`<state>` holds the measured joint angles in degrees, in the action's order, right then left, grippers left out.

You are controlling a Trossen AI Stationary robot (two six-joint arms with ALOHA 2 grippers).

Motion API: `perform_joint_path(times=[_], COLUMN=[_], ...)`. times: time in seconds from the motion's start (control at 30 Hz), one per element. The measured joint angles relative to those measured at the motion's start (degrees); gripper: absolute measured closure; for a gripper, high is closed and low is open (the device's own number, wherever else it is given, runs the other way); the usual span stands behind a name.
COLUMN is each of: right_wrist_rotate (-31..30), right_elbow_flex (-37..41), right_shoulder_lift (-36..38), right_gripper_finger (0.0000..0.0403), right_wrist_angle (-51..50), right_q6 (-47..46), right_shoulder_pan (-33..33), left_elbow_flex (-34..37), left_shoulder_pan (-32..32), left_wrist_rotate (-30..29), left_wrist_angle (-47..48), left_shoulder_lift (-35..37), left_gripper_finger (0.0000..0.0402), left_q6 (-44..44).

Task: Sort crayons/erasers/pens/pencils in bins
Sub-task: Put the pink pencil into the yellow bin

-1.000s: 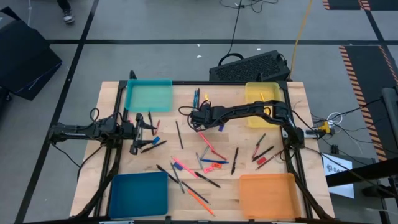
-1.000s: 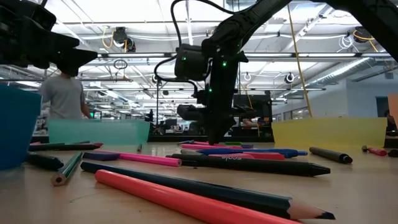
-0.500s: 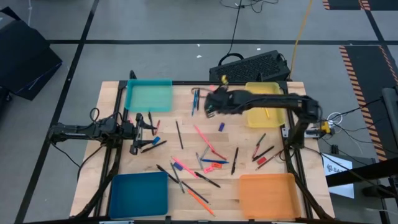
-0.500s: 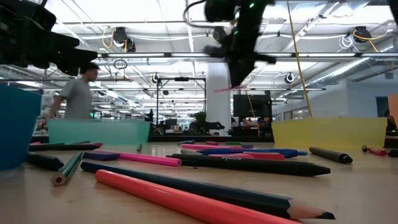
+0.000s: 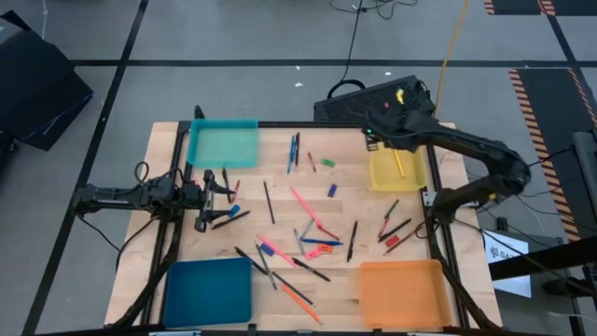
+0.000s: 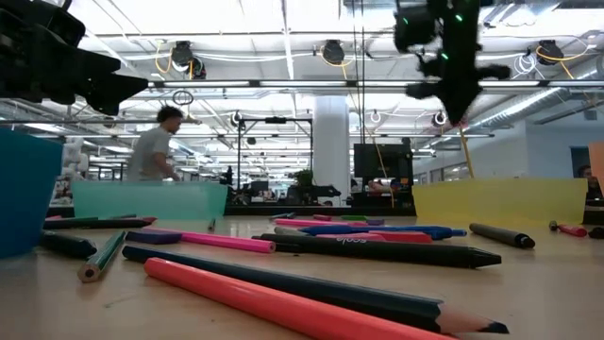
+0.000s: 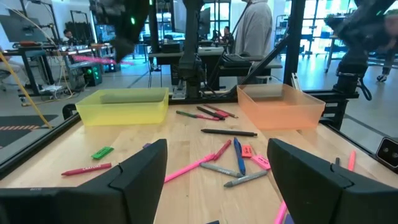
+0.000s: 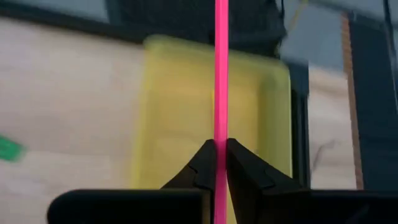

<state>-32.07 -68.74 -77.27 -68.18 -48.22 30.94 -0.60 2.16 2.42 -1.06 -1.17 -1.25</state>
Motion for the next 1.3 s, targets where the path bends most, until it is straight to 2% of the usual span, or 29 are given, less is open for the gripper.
perform_joint_path(times=[0.13, 0.27, 0.47, 0.6, 0.8, 0.93, 1.13, 1.3], right_wrist_rotate=[5.74, 11.31, 12.94, 12.79, 12.88, 15.51, 15.34, 11.28], right_elbow_flex=[11.52, 21.08, 27.47, 27.64, 27.55, 26.31, 19.38, 9.62], right_shoulder_lift=[2.96, 2.73, -0.09, -1.92, -2.32, -0.29, 3.82, 3.68], right_gripper_finger=[0.0385, 0.0385, 0.0384, 0.0370, 0.0326, 0.0300, 0.0288, 0.0292], right_wrist_angle=[7.59, 17.89, 26.13, 26.95, 28.22, 27.33, 22.74, 18.72], right_q6=[2.13, 4.43, 5.41, 7.26, 8.85, 9.09, 7.87, 3.16], right_shoulder_pan=[4.59, 7.93, 10.96, 11.87, 12.21, 11.44, 3.47, -7.16], left_elbow_flex=[-0.01, -0.01, 0.00, -0.01, -0.02, -0.02, -0.02, -0.02], left_shoulder_pan=[-0.01, 0.01, -0.01, 0.00, -0.01, 0.01, -0.01, 0.00], left_wrist_rotate=[0.01, 0.00, 0.01, 0.00, -0.01, -0.01, -0.01, -0.01], left_wrist_angle=[0.00, 0.00, 0.00, 0.00, -0.02, -0.02, 0.00, -0.02], left_shoulder_lift=[0.01, 0.00, 0.00, 0.00, 0.00, 0.00, 0.00, 0.00], left_gripper_finger=[0.0123, 0.0123, 0.0123, 0.0123, 0.0123, 0.0123, 0.0123, 0.0123], left_q6=[0.00, 0.00, -0.01, 0.00, -0.01, 0.01, -0.01, 0.00])
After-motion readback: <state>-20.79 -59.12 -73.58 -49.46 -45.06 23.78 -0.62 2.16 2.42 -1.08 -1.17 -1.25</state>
